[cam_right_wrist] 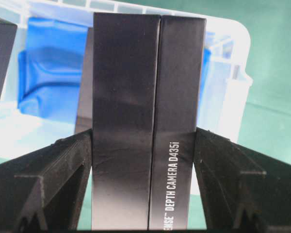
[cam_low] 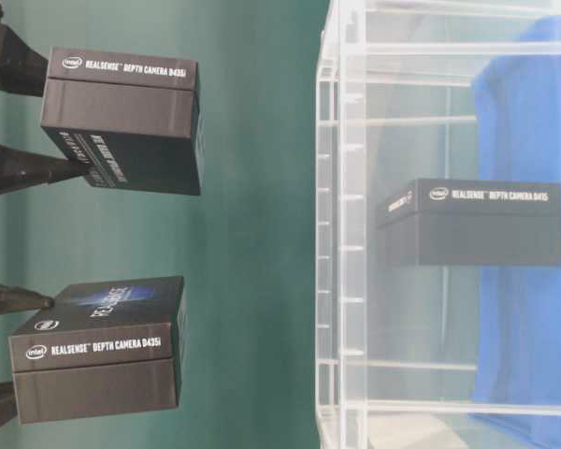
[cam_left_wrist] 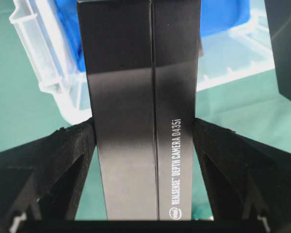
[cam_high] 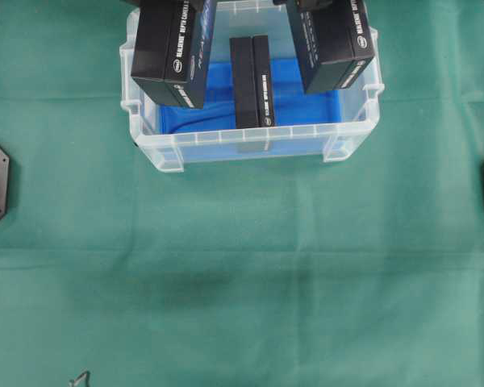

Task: Take the box out of the case with both arms.
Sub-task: 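Lift both held boxes straight up out of the bin, then carry both boxes forward over the bin rim toward the table, then lower both boxes upright onto the table in front of the bin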

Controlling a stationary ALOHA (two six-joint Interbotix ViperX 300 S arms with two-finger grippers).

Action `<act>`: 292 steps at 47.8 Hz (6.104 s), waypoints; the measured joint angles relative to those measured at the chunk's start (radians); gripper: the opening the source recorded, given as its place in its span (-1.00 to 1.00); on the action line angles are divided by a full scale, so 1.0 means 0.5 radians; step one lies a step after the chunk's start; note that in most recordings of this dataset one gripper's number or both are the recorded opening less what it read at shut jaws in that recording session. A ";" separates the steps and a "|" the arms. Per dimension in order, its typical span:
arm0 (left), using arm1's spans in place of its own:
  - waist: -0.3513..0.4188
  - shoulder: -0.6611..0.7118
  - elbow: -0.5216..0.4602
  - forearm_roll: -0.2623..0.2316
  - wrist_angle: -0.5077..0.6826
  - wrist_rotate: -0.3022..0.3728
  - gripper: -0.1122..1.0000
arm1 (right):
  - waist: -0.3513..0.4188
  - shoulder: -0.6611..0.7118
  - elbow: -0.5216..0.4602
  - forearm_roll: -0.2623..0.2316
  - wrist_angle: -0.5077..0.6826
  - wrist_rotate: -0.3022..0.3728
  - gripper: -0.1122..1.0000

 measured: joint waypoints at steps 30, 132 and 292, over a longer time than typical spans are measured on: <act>-0.006 0.000 0.000 0.003 0.000 -0.012 0.33 | 0.003 0.000 0.003 0.000 0.000 0.006 0.38; -1.046 0.052 0.037 0.117 0.043 -1.111 0.33 | 1.141 0.040 -0.003 -0.150 0.288 1.028 0.38; -1.193 0.110 1.651 0.077 -1.589 -1.516 0.33 | 1.101 0.043 1.559 -0.037 -1.344 1.470 0.38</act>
